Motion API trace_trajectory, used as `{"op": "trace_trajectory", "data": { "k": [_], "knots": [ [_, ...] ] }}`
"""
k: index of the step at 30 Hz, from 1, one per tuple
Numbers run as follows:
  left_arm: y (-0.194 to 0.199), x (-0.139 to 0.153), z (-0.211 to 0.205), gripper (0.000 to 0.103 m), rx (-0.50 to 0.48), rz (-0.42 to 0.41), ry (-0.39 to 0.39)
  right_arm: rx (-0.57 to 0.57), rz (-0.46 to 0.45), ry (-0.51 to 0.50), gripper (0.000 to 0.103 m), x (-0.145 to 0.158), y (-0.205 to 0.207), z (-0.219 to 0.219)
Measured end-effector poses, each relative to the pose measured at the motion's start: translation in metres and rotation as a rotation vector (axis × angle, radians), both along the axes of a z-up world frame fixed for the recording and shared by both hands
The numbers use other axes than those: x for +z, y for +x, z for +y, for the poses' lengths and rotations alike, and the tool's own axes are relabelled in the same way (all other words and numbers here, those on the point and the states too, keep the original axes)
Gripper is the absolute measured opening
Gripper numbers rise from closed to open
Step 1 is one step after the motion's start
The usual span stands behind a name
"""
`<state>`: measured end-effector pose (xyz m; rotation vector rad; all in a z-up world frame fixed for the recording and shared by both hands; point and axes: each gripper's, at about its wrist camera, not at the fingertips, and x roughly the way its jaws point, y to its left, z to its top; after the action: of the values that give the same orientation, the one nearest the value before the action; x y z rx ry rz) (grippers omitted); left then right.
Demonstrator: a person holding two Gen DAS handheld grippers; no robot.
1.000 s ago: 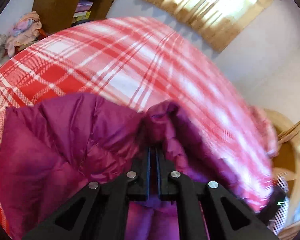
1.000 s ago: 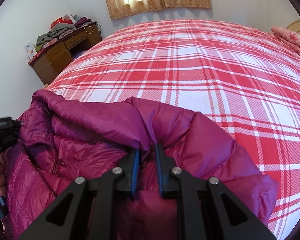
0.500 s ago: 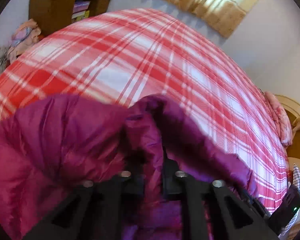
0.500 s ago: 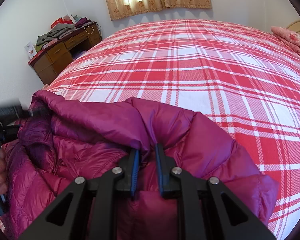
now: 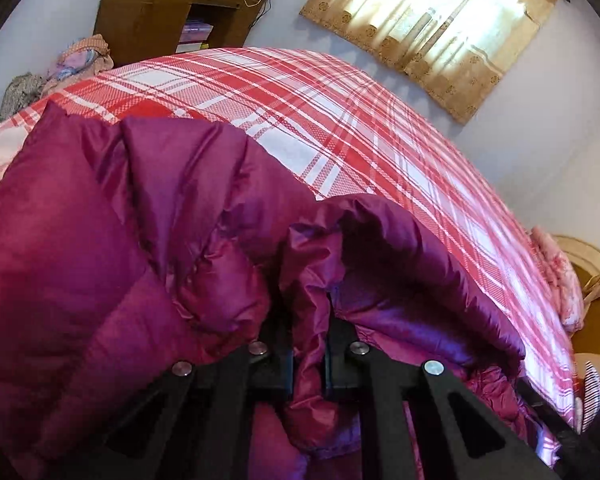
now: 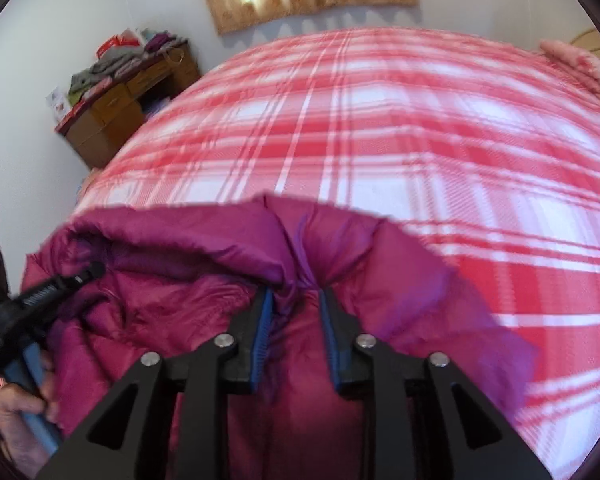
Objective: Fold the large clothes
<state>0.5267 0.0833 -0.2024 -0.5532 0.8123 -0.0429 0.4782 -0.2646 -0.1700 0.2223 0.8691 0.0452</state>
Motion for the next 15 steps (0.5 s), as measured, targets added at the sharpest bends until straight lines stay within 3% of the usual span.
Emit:
{"op": "trace_trajectory", "data": {
  "k": [2,4,6,9,13,15],
  "knots": [
    [0.003,0.000,-0.002,0.011,0.001,-0.003,-0.011,-0.021,-0.086,-0.010,0.032,0.028,-0.010,0.003],
    [0.003,0.001,-0.003,0.011,0.000,-0.004,0.002,-0.048,-0.116,0.004,0.032,0.050,-0.006,0.009],
    [0.002,0.001,-0.003,0.011,0.000,-0.004,0.007,-0.072,-0.084,0.100,0.032,0.059,0.014,0.017],
    [0.002,0.000,-0.002,0.011,-0.003,-0.005,0.000,-0.133,-0.013,0.166,0.032,0.043,0.042,0.028],
    [0.003,0.005,-0.001,0.012,-0.053,0.016,-0.010,-0.070,0.126,0.000,0.029,-0.023,0.053,0.054],
    [0.002,0.017,-0.005,0.013,-0.126,0.031,0.056,-0.001,0.025,-0.115,0.029,-0.024,0.039,0.063]
  ]
}}
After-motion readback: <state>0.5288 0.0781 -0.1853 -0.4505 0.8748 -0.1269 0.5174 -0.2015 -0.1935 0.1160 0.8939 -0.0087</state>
